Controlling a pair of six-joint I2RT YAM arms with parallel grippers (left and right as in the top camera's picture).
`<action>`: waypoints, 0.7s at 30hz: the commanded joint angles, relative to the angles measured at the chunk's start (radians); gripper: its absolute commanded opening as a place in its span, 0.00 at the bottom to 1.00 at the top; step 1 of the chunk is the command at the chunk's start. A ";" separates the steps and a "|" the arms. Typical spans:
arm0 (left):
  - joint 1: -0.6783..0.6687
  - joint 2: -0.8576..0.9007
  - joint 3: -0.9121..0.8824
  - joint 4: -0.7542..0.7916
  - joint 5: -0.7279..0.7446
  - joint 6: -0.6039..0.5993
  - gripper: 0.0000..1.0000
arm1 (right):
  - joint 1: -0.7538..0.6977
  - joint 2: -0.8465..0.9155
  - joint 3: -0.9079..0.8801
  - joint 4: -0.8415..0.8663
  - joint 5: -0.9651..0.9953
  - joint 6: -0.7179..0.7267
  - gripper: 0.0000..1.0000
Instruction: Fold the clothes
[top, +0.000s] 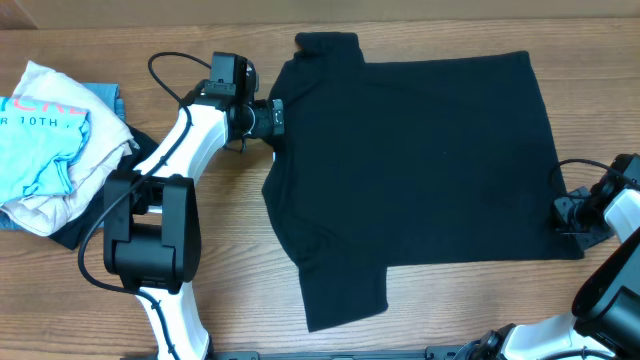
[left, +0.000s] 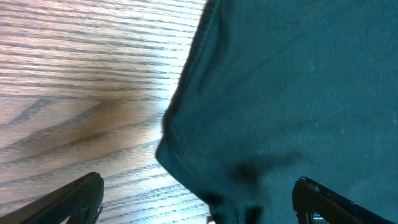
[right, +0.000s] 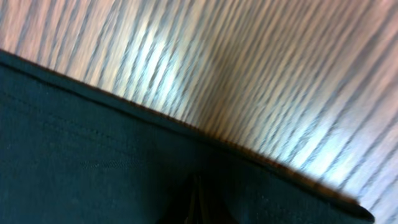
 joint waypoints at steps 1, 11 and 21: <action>-0.008 0.001 0.004 0.004 0.026 -0.009 0.99 | -0.052 0.027 -0.036 0.012 0.109 0.016 0.04; -0.013 -0.158 0.110 -0.198 0.025 0.017 0.96 | -0.085 0.019 0.174 -0.137 -0.056 0.013 0.32; -0.140 -0.346 0.100 -0.407 0.025 -0.056 1.00 | -0.157 0.006 0.253 -0.370 -0.015 0.060 0.65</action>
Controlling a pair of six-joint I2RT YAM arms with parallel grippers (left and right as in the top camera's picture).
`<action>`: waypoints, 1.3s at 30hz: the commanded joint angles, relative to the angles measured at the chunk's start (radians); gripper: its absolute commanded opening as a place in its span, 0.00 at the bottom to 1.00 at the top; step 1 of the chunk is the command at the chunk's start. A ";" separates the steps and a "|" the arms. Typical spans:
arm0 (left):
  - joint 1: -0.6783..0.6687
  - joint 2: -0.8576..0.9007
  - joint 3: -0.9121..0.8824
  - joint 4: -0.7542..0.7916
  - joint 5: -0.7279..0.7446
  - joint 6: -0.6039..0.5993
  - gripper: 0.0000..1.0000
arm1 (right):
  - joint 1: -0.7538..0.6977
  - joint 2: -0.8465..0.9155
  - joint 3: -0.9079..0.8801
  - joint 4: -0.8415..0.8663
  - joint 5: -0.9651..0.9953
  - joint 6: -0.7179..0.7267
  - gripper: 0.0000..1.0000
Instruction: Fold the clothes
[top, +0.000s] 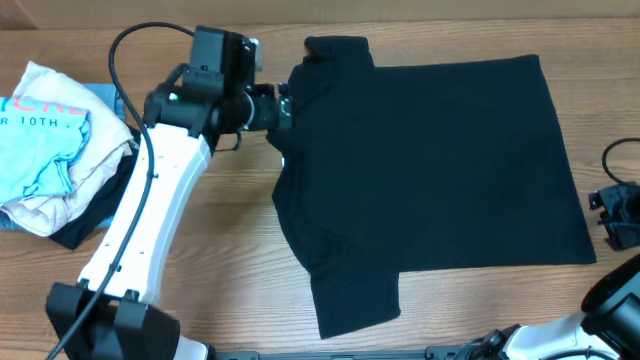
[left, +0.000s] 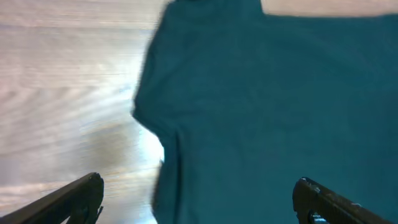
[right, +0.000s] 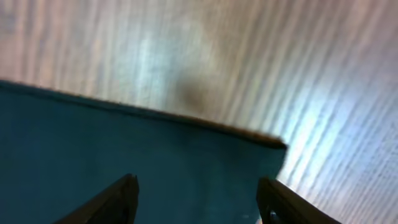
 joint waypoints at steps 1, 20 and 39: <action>-0.056 0.063 -0.013 -0.076 0.017 -0.064 1.00 | -0.025 -0.008 -0.070 0.017 0.013 0.017 0.65; -0.542 0.224 -0.051 -0.425 -0.036 -0.006 1.00 | -0.027 -0.006 -0.316 0.287 -0.022 0.053 0.51; -0.759 0.227 -0.477 -0.244 0.144 -0.194 1.00 | -0.027 -0.005 -0.316 0.284 -0.034 0.053 0.54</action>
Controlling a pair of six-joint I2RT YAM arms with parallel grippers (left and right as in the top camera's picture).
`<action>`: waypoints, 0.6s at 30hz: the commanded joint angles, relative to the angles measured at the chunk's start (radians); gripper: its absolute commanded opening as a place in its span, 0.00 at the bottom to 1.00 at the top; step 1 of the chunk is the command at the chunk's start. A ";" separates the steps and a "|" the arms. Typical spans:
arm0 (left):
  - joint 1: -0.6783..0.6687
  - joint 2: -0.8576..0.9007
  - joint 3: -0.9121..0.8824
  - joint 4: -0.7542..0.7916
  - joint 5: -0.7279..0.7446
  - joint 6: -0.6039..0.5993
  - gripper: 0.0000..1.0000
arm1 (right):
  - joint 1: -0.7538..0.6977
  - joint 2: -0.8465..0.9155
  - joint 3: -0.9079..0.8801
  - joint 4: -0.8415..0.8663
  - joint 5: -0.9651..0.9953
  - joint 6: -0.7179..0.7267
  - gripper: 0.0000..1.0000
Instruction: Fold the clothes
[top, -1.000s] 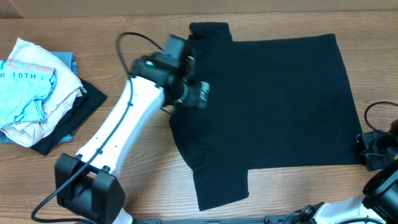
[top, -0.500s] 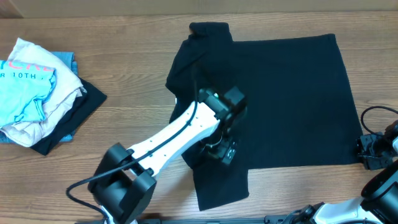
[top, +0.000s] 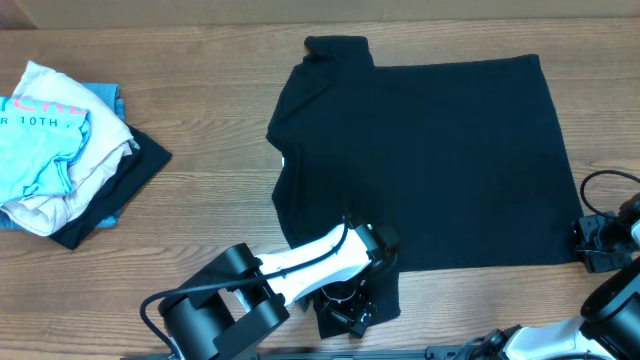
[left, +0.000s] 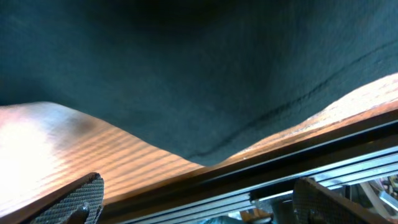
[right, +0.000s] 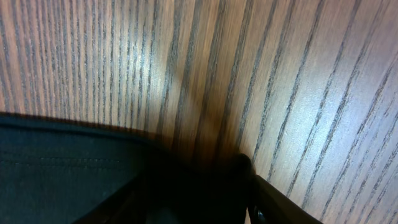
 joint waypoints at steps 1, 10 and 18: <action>0.000 0.005 -0.036 0.050 0.032 -0.085 1.00 | -0.001 0.018 -0.029 0.005 -0.051 0.005 0.54; -0.002 0.005 -0.089 0.123 0.057 -0.192 0.87 | -0.001 0.018 -0.029 0.001 -0.051 0.006 0.58; -0.004 0.007 -0.097 0.168 0.051 -0.203 0.44 | -0.001 0.018 -0.029 0.003 -0.070 0.006 0.59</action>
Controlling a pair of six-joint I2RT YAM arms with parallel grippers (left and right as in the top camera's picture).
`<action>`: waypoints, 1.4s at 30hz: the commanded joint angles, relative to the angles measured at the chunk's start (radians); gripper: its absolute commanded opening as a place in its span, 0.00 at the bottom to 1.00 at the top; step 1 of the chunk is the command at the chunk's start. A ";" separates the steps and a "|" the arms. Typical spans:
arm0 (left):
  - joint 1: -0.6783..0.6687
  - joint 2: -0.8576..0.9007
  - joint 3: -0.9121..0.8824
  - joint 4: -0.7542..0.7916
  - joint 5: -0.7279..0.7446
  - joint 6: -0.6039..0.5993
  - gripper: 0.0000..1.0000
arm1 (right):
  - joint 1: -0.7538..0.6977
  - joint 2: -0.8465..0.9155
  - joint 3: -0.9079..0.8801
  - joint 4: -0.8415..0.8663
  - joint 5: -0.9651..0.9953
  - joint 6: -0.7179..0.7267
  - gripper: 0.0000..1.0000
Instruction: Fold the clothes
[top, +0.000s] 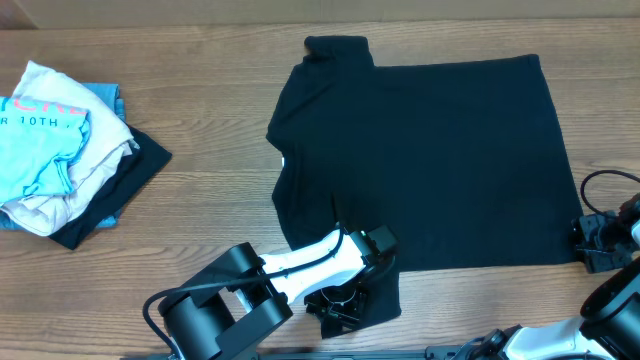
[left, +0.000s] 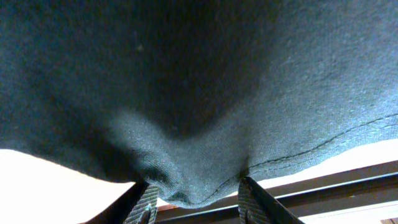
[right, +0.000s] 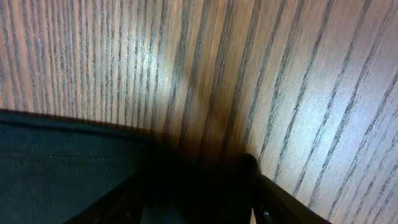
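Observation:
A black T-shirt (top: 430, 160) lies spread flat on the wooden table. My left gripper (top: 338, 303) is at its near sleeve (top: 385, 290), by the table's front edge. In the left wrist view the sleeve hem (left: 199, 124) bulges up between the two fingers (left: 144, 205), pinched from both sides. My right gripper (top: 588, 245) sits low at the shirt's near right corner. In the right wrist view that corner (right: 62, 162) runs between the spread fingers (right: 264, 202), which stand open around it. The fabric right at the jaws is in deep shadow.
A pile of other clothes (top: 60, 140), white, light blue and dark, lies at the table's left. The table's front edge and a metal rail (left: 323, 186) run just beyond the left gripper. The right arm's cable (top: 600, 180) loops beside the shirt's right hem.
My left gripper's fingers stood wide over the near sleeve hem and have now closed in on it, bunching the fabric between them. The right gripper and the shirt have not moved.
First my left gripper stood open at the shirt's far left side and the right was shut on the right hem. Then the shirt lay a little further right and the right gripper was open. Later the left was at the near sleeve, now pinching it.

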 joint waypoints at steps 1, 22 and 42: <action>-0.003 0.007 -0.019 0.014 0.007 -0.020 0.43 | -0.001 0.019 -0.029 0.000 -0.055 0.006 0.59; 0.130 -0.114 0.265 -0.226 -0.219 0.122 0.04 | 0.046 0.018 0.090 -0.080 -0.102 -0.007 0.04; 0.526 -0.122 0.595 -0.129 -0.374 0.289 0.04 | 0.220 0.026 0.445 -0.204 -0.121 -0.086 0.04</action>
